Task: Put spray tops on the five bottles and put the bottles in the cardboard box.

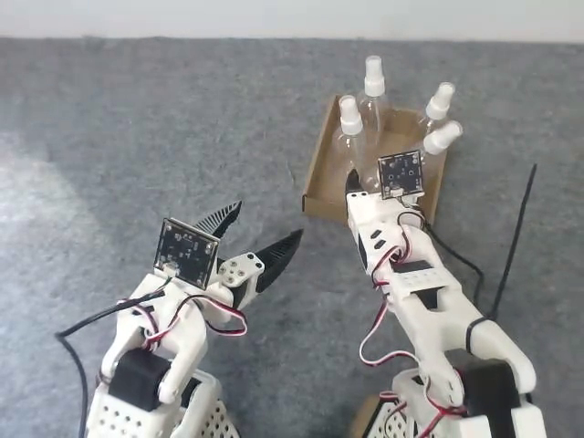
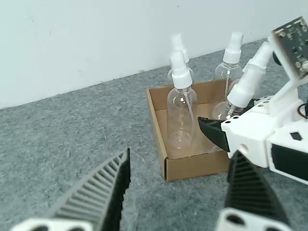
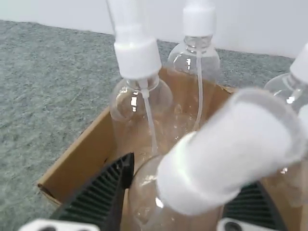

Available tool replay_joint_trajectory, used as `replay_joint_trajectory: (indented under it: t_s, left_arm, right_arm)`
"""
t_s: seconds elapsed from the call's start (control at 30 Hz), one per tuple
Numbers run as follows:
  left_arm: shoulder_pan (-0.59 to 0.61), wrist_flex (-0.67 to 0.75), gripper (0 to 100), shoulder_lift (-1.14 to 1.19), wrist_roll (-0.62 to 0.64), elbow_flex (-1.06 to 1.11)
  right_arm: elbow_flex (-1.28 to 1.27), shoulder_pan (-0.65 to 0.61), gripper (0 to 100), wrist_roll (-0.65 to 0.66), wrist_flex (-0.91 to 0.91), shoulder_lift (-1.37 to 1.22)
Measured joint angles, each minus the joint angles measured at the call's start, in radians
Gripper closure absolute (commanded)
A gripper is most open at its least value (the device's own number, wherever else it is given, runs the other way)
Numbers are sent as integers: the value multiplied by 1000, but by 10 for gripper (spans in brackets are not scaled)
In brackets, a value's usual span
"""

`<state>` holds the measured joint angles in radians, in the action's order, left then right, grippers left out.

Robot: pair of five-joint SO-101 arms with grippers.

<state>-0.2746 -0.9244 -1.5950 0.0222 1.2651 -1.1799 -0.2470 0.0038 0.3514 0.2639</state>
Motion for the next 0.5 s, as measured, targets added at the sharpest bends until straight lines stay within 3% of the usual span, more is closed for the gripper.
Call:
replay_joint_trajectory:
  t_s: [0.5]
  left_arm:
    - [0, 0, 697, 0, 0, 0]
  right_arm:
    - [2, -23, 745, 46, 0, 0]
